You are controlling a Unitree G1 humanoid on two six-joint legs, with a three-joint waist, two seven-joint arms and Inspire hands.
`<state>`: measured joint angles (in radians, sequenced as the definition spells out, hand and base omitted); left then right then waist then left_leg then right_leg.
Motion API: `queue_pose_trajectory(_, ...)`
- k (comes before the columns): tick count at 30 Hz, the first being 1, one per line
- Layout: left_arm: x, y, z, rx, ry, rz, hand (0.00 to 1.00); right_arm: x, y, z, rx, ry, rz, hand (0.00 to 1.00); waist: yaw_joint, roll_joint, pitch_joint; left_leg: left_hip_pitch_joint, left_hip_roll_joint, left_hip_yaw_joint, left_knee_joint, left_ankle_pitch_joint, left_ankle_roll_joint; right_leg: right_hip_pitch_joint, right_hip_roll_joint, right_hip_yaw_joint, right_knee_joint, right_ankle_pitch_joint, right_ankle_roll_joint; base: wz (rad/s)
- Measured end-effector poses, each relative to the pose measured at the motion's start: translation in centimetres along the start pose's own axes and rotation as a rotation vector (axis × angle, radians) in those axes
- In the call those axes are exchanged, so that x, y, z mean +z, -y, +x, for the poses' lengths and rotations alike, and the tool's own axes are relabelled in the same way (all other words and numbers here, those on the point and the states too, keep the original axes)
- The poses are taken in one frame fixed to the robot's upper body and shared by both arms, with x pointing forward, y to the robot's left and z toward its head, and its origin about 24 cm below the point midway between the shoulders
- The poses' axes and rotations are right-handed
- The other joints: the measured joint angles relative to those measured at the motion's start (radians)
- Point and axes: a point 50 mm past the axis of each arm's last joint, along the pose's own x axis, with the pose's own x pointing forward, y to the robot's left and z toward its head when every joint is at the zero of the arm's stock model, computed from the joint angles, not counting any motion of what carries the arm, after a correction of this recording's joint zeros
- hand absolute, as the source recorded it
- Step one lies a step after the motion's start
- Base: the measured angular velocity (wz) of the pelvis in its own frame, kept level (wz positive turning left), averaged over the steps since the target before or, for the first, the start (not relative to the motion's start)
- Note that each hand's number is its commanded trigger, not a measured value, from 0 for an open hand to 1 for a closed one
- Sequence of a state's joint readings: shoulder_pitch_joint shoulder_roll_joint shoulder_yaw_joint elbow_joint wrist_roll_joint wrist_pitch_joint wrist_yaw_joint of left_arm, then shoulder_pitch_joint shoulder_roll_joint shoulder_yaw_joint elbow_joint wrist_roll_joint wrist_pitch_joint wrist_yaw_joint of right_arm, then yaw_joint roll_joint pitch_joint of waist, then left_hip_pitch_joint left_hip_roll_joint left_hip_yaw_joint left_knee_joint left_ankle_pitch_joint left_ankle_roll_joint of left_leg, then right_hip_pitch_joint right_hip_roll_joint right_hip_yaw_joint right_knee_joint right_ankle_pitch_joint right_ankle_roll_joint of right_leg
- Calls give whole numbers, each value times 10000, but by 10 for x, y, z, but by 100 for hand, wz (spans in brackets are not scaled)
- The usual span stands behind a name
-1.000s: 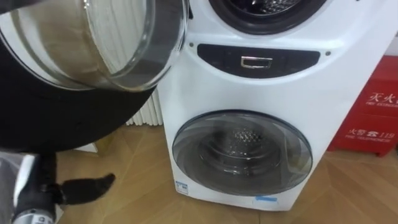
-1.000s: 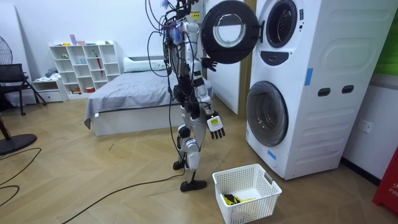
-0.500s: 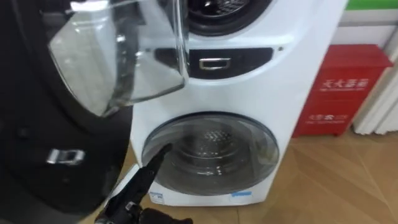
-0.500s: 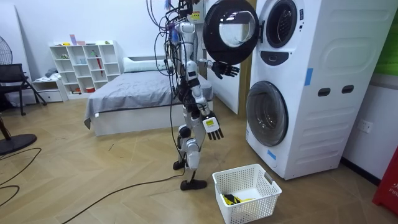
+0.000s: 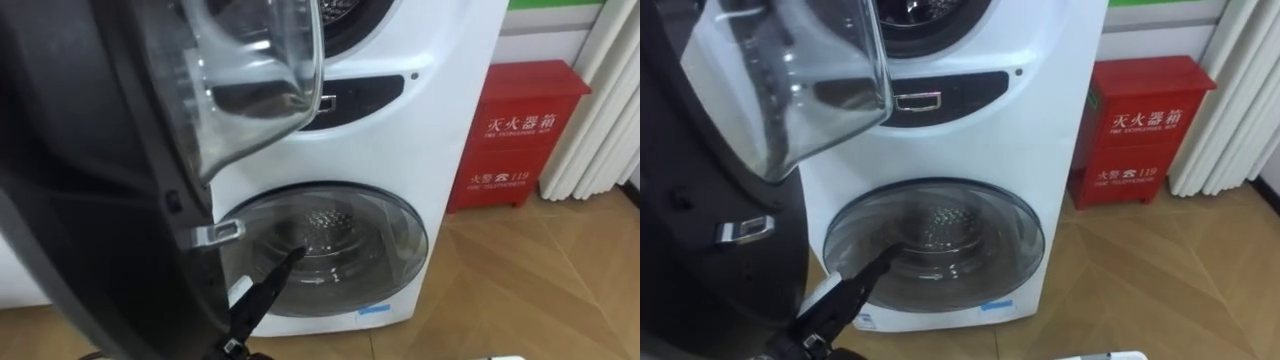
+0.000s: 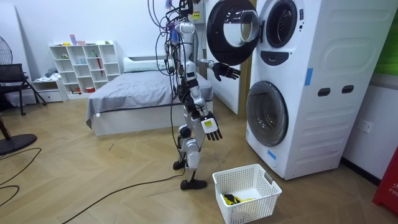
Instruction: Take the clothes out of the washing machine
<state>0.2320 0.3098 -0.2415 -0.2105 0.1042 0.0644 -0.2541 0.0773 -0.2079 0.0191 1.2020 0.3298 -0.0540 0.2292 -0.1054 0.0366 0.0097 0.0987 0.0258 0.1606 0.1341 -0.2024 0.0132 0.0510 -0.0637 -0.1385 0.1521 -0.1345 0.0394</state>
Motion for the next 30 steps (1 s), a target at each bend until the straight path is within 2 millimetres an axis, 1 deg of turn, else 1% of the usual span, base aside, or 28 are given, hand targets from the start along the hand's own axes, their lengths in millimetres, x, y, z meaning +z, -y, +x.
queue_pose_trajectory(3, 0, 0, 0, -16, -12, 4, 0, 0, 0, 0, 4, 0, 7, 0, 22, -2, 1, 3, 0, 1, -5, 0, 0, 2, 0, 4, 0, 3, -5, 0)
queue_pose_trajectory(4, -3, 0, 0, -24, -75, -22, 0, 0, 0, 0, 4, -4, 8, 0, 45, -25, 15, 5, 0, 3, -11, 0, 0, 2, 0, 2, 6, 3, -6, 0)
queue_pose_trajectory(5, -7, 1, 0, -47, -255, -72, 0, 0, 0, 0, -8, 11, 37, 0, 38, -38, 24, 5, 0, 6, -12, -1, 0, 2, 0, -4, 9, 3, -6, 0)
queue_pose_trajectory(7, -18, 2, -1, -73, -654, -188, 0, 0, 0, 0, -43, 14, 152, 0, 42, -24, 14, 17, -1, 23, -12, -1, -2, 4, 3, 4, 9, 3, -5, 0)
queue_pose_trajectory(8, -30, 3, -1, -117, -1066, -294, 0, 0, 1, 0, -68, -5, 187, 0, 44, -61, 38, 40, -1, 38, -15, -1, -2, 26, 5, 3, 8, 3, -5, 0)
queue_pose_trajectory(9, -38, 4, -2, -134, -1388, -359, 0, 0, 1, 0, -85, -27, 238, 0, 47, -65, 41, 83, 1, 53, -28, -1, -2, 50, 8, 3, 6, 3, -6, -8)
queue_pose_trajectory(11, -83, 12, -13, -153, -3301, -632, 0, -3, 1, -1, -118, -74, 392, 0, 158, -41, 26, 232, 40, 183, -55, -38, -45, 113, 50, -19, -2, 3, -7, -19)
queue_pose_trajectory(12, -95, 14, -18, -171, -3886, -630, 0, -3, 2, -1, -120, -85, 426, 0, 210, -34, 24, 262, 53, 215, -57, -47, -52, 134, 62, -20, -11, 5, -10, -21)
queue_pose_trajectory(13, -120, 17, -30, -87, -5064, -760, 0, -6, 2, -2, -136, -138, 452, 0, 268, -66, 37, 334, 107, 275, -64, -107, -89, 166, 118, -20, -10, 8, -15, -19)
queue_pose_trajectory(14, -142, 18, -49, 216, -6234, -968, 0, -10, 2, -3, -148, -257, 512, 0, 327, -49, -5, 362, 167, 321, -65, -146, -132, 195, 174, -8, -8, 3, -28, -17)
queue_pose_trajectory(15, -153, 17, -59, 447, -6784, -1169, 0, -11, 3, -3, -164, -303, 554, 0, 328, -65, -24, 383, 187, 329, -64, -159, -147, 200, 190, -9, -6, -8, -51, -11)
queue_pose_trajectory(16, -172, 16, -82, 995, -7892, -1504, 0, -14, 5, -4, -245, -376, 674, 0, 325, -117, -18, 380, 208, 331, -57, -177, -174, 182, 210, -15, -4, -39, -113, -4)
queue_pose_trajectory(17, -189, 17, -105, 1522, -8977, -1850, 0, -17, 8, -6, -392, -411, 903, 0, 354, -172, -34, 422, 236, 336, -57, -187, -192, 181, 240, -14, -12, -37, -119, 0)
queue_pose_trajectory(18, -196, 18, -115, 1753, -9487, -2016, 0, -18, 11, -7, -472, -435, 954, 0, 378, -166, -24, 436, 249, 338, -57, -194, -203, 180, 255, -16, -15, -37, -119, -4)
queue_pose_trajectory(19, -207, 21, -135, 2134, -10394, -2274, 0, -23, 15, -9, -621, -543, 986, 0, 467, -167, -26, 492, 284, 357, -59, -230, -222, 186, 292, -14, -15, -36, -119, -10)
queue_pose_trajectory(20, -215, 25, -151, 2513, -11151, -2576, 0, -29, 17, -12, -798, -647, 1180, 0, 652, -96, -29, 548, 325, 436, -59, -269, -249, 208, 330, -6, -13, -37, -120, -14)
queue_pose_trajectory(21, -218, 29, -161, 2683, -11560, -2762, 0, -31, 18, -12, -849, -659, 1279, 0, 791, -116, -49, 552, 338, 466, -62, -278, -256, 219, 344, -6, -12, -37, -120, -19)
queue_pose_trajectory(22, -223, 34, -174, 2936, -12196, -3009, 0, -32, 19, -12, -902, -671, 1321, 0, 854, -80, -48, 575, 347, 524, -63, -283, -261, 261, 349, -13, -11, -40, -125, -9)
queue_pose_trajectory(23, -226, 40, -186, 3201, -12750, -3358, 0, -30, 20, -13, -983, -611, 1344, 0, 860, -52, -18, 650, 344, 522, -67, -284, -260, 318, 344, 4, -22, -40, -125, -5)
queue_pose_trajectory(24, -228, 42, -191, 3345, -12998, -3520, 0, -30, 21, -13, -1047, -578, 1425, 0, 871, -43, -12, 687, 342, 522, -67, -289, -255, 335, 342, 10, -23, -40, -125, 0)
queue_pose_trajectory(25, -229, 46, -199, 3617, -13408, -3781, 0, -29, 23, -13, -1150, -508, 1552, 0, 959, 6, -26, 741, 344, 538, -68, -323, -254, 340, 342, 8, -18, -48, -133, -7)
queue_pose_trajectory(26, -230, 45, -203, 4136, -13560, -4081, 0, -28, 25, -14, -1249, -478, 1573, 0, 1106, 23, -34, 786, 340, 560, -65, -366, -250, 348, 341, 5, -16, -74, -174, -7)
queue_pose_trajectory(28, -230, 37, -206, 5084, -13539, -4364, 0, -27, 26, -14, -1293, -398, 1551, 0, 1219, 59, -43, 788, 341, 555, -49, -368, -250, 381, 337, 2, -5, -75, -176, -3)
queue_pose_trajectory(30, -230, 21, -203, 6187, -13400, -4512, 0, -26, 29, -15, -1422, -344, 1643, 0, 1333, 126, -42, 814, 335, 517, -48, -369, -250, 461, 334, 2, -11, -76, -178, 2)
